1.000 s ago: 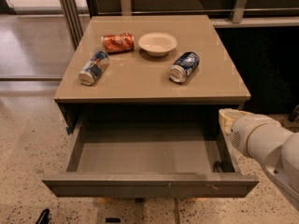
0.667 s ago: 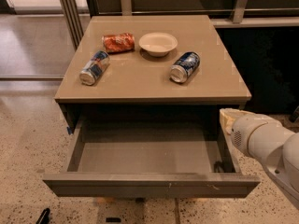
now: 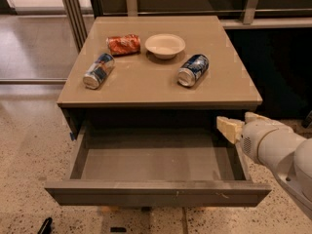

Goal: Open top drawer

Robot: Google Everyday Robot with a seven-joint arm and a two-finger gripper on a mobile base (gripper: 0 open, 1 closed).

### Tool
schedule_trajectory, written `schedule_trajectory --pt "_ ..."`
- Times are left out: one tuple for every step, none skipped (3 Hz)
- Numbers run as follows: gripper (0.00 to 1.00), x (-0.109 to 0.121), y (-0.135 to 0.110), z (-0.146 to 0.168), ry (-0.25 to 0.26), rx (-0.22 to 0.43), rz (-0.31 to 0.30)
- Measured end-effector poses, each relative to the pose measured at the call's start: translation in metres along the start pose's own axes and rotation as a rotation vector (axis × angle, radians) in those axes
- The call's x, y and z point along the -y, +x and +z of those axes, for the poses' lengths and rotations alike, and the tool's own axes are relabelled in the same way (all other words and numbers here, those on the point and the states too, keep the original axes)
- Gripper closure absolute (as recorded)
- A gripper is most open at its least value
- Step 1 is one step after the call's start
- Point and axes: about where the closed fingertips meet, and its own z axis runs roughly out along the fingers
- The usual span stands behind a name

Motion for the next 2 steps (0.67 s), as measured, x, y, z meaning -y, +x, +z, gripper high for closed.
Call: schedule_trajectory --pt "0.00 0.0000 0.0000 0.0000 0.000 0.000 0.000" --pt "0.00 0.0000 0.0000 0.0000 0.000 0.000 0.000"
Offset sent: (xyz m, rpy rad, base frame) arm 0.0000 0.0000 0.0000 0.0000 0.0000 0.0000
